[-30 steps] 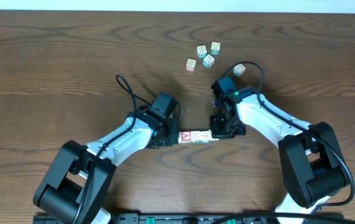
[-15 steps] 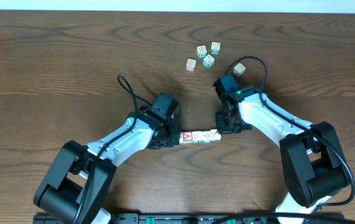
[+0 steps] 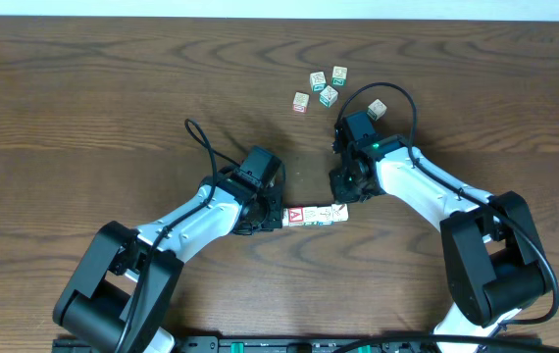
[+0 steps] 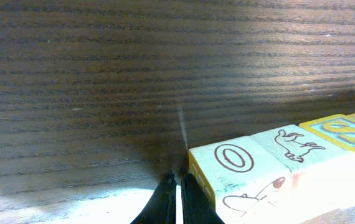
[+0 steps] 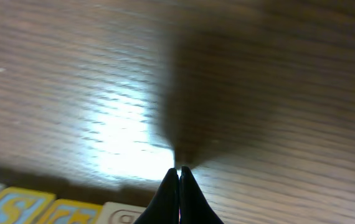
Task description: Lift 5 blocks
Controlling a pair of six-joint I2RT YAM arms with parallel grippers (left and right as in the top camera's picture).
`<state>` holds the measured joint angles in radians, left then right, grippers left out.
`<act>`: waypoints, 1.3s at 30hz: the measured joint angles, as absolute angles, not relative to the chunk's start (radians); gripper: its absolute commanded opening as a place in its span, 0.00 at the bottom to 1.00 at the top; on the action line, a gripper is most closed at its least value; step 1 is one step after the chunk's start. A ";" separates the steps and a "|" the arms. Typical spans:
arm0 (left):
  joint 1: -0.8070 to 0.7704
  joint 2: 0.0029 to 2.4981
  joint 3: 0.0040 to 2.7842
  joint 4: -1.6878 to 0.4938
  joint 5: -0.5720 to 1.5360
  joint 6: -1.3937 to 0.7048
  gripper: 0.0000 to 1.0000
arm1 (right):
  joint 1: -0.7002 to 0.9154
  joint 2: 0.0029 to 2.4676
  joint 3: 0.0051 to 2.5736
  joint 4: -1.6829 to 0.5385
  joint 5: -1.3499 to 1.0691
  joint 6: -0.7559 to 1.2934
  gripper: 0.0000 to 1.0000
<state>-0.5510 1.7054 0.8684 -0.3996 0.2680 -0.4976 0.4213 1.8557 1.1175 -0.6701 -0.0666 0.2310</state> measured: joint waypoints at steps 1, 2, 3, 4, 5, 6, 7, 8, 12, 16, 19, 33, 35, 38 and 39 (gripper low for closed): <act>-0.551 1.705 0.868 -0.400 0.268 -0.498 0.07 | 0.421 1.856 1.118 -0.670 -0.080 0.227 0.01; -0.551 1.705 0.868 -0.400 0.268 -0.498 0.07 | 0.421 1.856 1.118 -0.671 -0.090 0.224 0.01; -0.551 1.705 0.868 -0.400 0.268 -0.498 0.07 | 0.421 1.856 1.118 -0.672 -0.099 0.222 0.01; -0.551 1.705 0.868 -0.400 0.268 -0.498 0.07 | 0.422 1.856 1.118 -0.674 -0.106 0.221 0.01; -0.551 1.705 0.868 -0.400 0.268 -0.498 0.08 | 0.422 1.856 1.118 -0.676 -0.113 0.219 0.01; -0.551 1.705 0.868 -0.400 0.268 -0.498 0.07 | 0.422 1.856 1.118 -0.678 -0.118 0.218 0.01; -0.551 1.705 0.868 -0.400 0.268 -0.498 0.07 | 0.422 1.856 1.118 -0.680 -0.122 0.217 0.01; -0.551 1.705 0.868 -0.400 0.268 -0.498 0.07 | 0.421 1.856 1.118 -0.682 -0.127 0.215 0.01; -0.551 1.705 0.868 -0.400 0.268 -0.498 0.07 | 0.422 1.856 1.118 -0.691 -0.152 0.204 0.01; -0.551 1.705 0.868 -0.400 0.268 -0.498 0.07 | 0.422 1.856 1.118 -0.705 -0.167 0.199 0.01; -0.551 1.705 0.868 -0.400 0.268 -0.498 0.07 | 0.422 1.856 1.118 -0.712 -0.169 0.199 0.01; -0.551 1.705 0.868 -0.400 0.268 -0.498 0.07 | 0.421 1.856 1.118 -0.703 -0.149 0.197 0.01; -0.551 1.705 0.868 -0.400 0.268 -0.498 0.07 | 0.421 1.856 1.118 -0.703 -0.112 0.205 0.01; -0.551 1.705 0.868 -0.400 0.268 -0.498 0.07 | 0.411 1.856 1.118 -0.717 -0.057 0.230 0.01; -0.551 1.705 0.868 -0.400 0.268 -0.498 0.07 | 0.402 1.856 1.118 -0.725 -0.040 0.240 0.01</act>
